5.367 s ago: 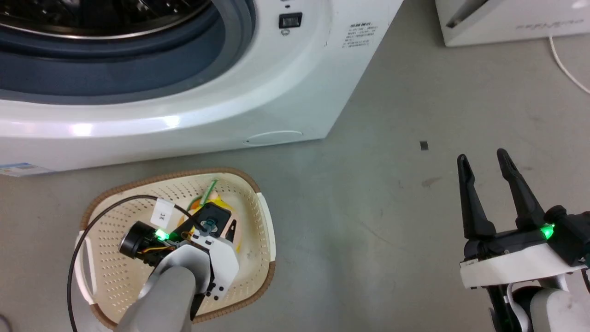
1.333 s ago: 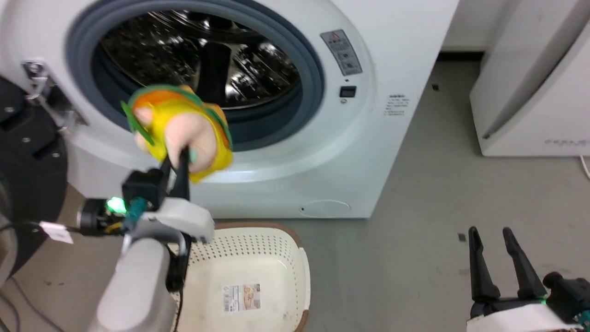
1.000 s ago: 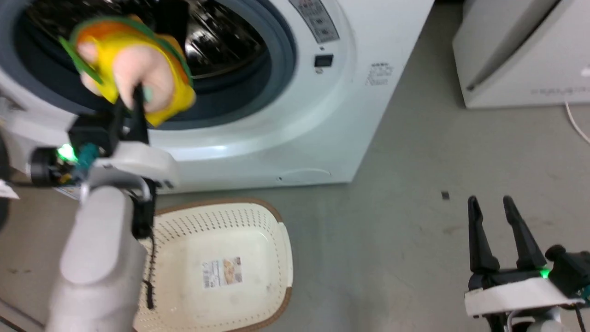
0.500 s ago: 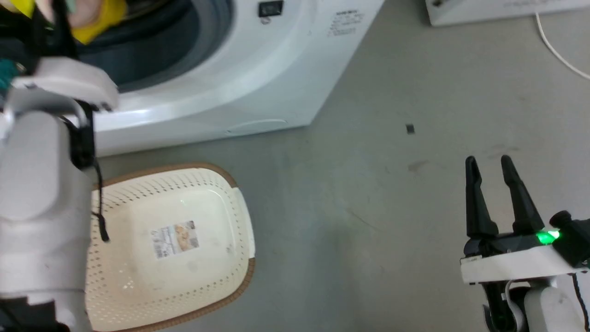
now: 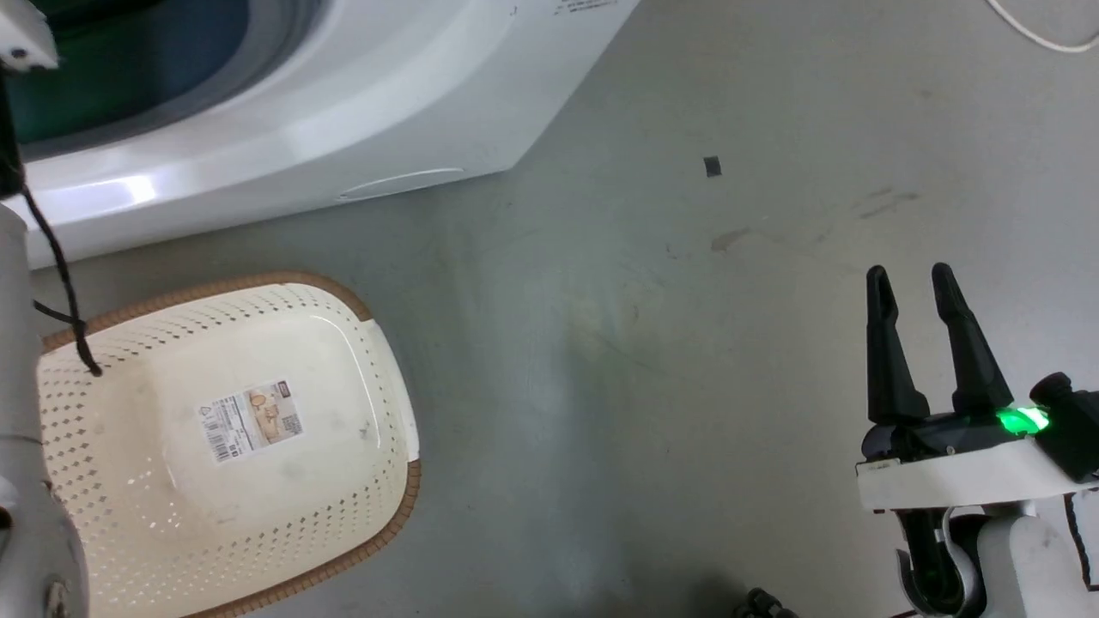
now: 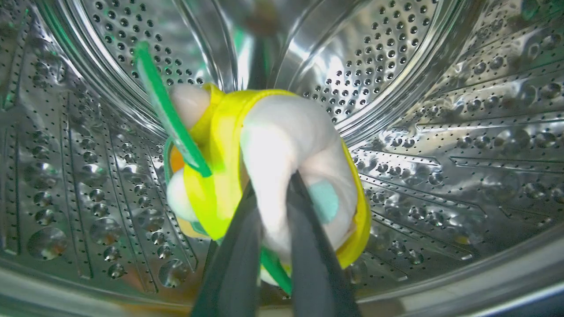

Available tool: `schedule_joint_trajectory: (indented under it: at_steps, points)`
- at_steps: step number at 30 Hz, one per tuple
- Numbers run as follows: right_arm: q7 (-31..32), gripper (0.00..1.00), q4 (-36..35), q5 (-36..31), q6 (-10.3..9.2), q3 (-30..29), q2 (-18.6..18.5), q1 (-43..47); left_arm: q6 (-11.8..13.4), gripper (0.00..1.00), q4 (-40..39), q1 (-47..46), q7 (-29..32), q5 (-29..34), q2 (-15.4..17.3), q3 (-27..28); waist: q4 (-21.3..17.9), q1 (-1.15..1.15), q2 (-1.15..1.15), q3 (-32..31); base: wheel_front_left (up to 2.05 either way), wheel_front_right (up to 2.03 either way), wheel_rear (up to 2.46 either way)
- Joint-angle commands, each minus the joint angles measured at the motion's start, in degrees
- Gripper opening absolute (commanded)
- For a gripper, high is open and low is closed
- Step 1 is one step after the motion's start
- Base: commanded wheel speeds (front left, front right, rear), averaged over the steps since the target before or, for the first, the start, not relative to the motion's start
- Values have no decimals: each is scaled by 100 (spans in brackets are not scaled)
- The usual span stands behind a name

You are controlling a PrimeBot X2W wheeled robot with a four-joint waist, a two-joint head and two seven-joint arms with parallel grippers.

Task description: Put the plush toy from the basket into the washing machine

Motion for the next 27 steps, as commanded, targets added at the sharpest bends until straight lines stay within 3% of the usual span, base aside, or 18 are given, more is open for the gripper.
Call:
schedule_joint_trajectory:
  at_steps: [1, 2, 3, 15, 27]
  points:
    - [-24, 100, -30, 51, -4, 6, -3, -109, -14, 0, 124, -170, -31, -10, 52, 43, -34, -1, 0, 41, 0, 0, 0]
    - [-24, 100, -30, 51, -4, 6, -3, -109, -14, 0, 124, -170, -31, -10, 52, 43, -34, -1, 0, 41, 0, 0, 0]
    - [-24, 100, -27, 53, -4, 4, -3, -113, 15, 99, 180, -215, -31, -2, 76, 53, -35, -1, 0, 45, 0, 0, 0]
    - [-24, 100, 48, -19, -4, -28, -3, -65, -50, 100, 728, -22, -31, -41, -105, -40, 122, -1, 0, -374, 0, 0, 0]
    - [-24, 100, 126, -251, -4, -86, -3, 226, 56, 100, 293, 1203, -31, -117, -613, 32, 451, -1, 0, -1228, 0, 0, 0]
